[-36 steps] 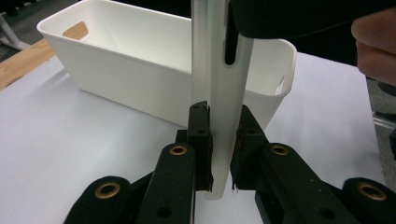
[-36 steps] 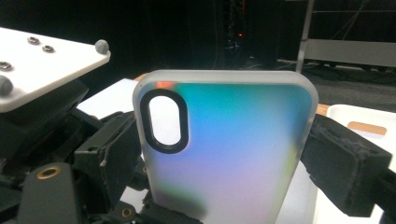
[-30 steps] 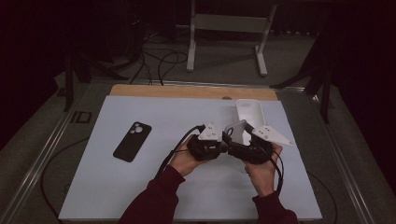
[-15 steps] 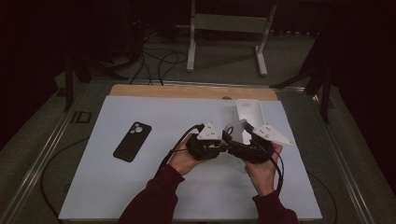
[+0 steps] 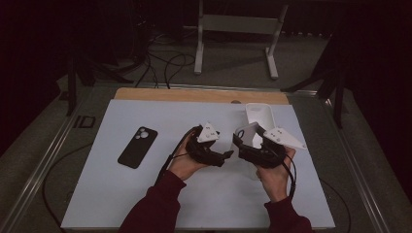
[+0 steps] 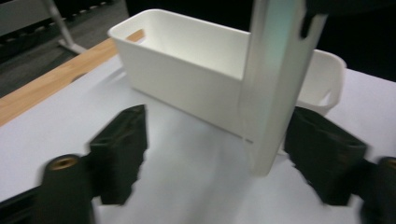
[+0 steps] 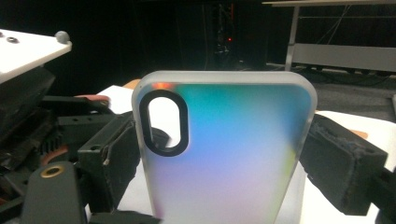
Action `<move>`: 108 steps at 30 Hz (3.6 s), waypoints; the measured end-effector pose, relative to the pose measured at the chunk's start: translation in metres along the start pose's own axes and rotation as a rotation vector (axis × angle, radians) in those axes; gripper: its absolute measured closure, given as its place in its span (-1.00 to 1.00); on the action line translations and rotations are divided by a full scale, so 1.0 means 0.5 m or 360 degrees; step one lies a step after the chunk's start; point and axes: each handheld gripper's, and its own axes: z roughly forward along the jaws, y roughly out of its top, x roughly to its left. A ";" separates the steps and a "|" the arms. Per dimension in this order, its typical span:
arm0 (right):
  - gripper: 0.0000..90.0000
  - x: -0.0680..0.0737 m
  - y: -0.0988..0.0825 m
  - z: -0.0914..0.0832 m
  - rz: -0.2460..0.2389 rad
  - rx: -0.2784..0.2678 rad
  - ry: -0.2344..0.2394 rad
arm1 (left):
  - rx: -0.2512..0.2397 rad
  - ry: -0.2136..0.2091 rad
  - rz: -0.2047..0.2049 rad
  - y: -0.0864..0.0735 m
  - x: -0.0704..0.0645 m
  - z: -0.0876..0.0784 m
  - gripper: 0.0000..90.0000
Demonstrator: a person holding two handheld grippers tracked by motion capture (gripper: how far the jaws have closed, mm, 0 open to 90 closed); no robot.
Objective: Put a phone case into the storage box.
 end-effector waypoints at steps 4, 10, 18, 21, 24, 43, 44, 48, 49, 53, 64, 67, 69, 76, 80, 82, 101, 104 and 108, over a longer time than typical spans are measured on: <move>-0.63 -0.006 0.006 0.002 0.0000 -0.0008 -0.0010 | -0.0009 0.0064 -0.0028 -0.007 0.012 -0.015 -0.73; -0.63 -0.012 0.019 0.008 -0.0004 -0.0014 -0.0016 | -0.0018 0.0122 -0.0030 -0.012 0.025 -0.036 -0.90; -0.63 -0.022 0.039 0.019 -0.0018 -0.0020 -0.0023 | -0.0019 0.0205 -0.0031 -0.025 0.045 -0.064 -0.99; -0.63 -0.029 0.043 0.026 -0.0014 -0.0018 -0.0034 | -0.0025 0.0230 -0.0032 -0.031 0.052 -0.074 -1.00; -0.63 -0.036 0.048 0.030 -0.0003 -0.0022 -0.0039 | -0.0032 0.0268 -0.0037 -0.037 0.060 -0.087 -1.00; -0.63 -0.066 0.071 0.057 0.0014 -0.0036 -0.0085 | -0.0049 0.0460 -0.0066 -0.084 0.105 -0.171 -1.00; -0.63 -0.070 0.071 0.060 0.0022 -0.0034 -0.0090 | -0.0065 0.0494 -0.0086 -0.096 0.115 -0.189 -1.00; -0.63 -0.079 0.072 0.064 0.0017 -0.0028 -0.0104 | -0.0066 0.0519 -0.0098 -0.108 0.123 -0.208 -1.00; -0.63 -0.080 0.072 0.064 0.0019 -0.0026 -0.0111 | -0.0071 0.0516 -0.0101 -0.111 0.124 -0.211 -1.00; -0.63 -0.088 0.074 0.067 0.0022 -0.0027 -0.0127 | -0.0074 0.0529 -0.0095 -0.127 0.126 -0.222 -1.00; -0.63 -0.106 0.074 0.070 0.0020 -0.0027 -0.0174 | -0.0080 0.0594 -0.0113 -0.164 0.131 -0.258 -1.00; -0.63 -0.110 0.074 0.071 0.0022 -0.0025 -0.0177 | -0.0088 0.0616 -0.0126 -0.177 0.130 -0.269 -1.00; -0.63 -0.114 0.073 0.074 0.0020 -0.0019 -0.0182 | -0.0091 0.0625 -0.0127 -0.181 0.128 -0.271 -1.00; -0.63 -0.128 0.072 0.083 0.0023 -0.0014 -0.0221 | -0.0085 0.0646 -0.0147 -0.205 0.129 -0.281 -1.00; -0.63 -0.139 0.071 0.089 0.0034 -0.0012 -0.0267 | -0.0083 0.0668 -0.0160 -0.221 0.126 -0.292 -1.00; -0.63 -0.147 0.070 0.094 0.0055 -0.0010 -0.0296 | -0.0092 0.0677 -0.0168 -0.229 0.125 -0.299 -1.00; -0.63 -0.195 0.090 0.157 0.0083 0.0078 -0.0497 | -0.0109 0.0734 -0.0241 -0.286 0.128 -0.343 -1.00; -0.63 -0.205 0.086 0.167 0.0103 0.0094 -0.0520 | -0.0119 0.0730 -0.0255 -0.288 0.129 -0.345 -1.00; -0.63 -0.216 0.081 0.175 0.0130 0.0110 -0.0546 | -0.0125 0.0728 -0.0264 -0.290 0.131 -0.345 -1.00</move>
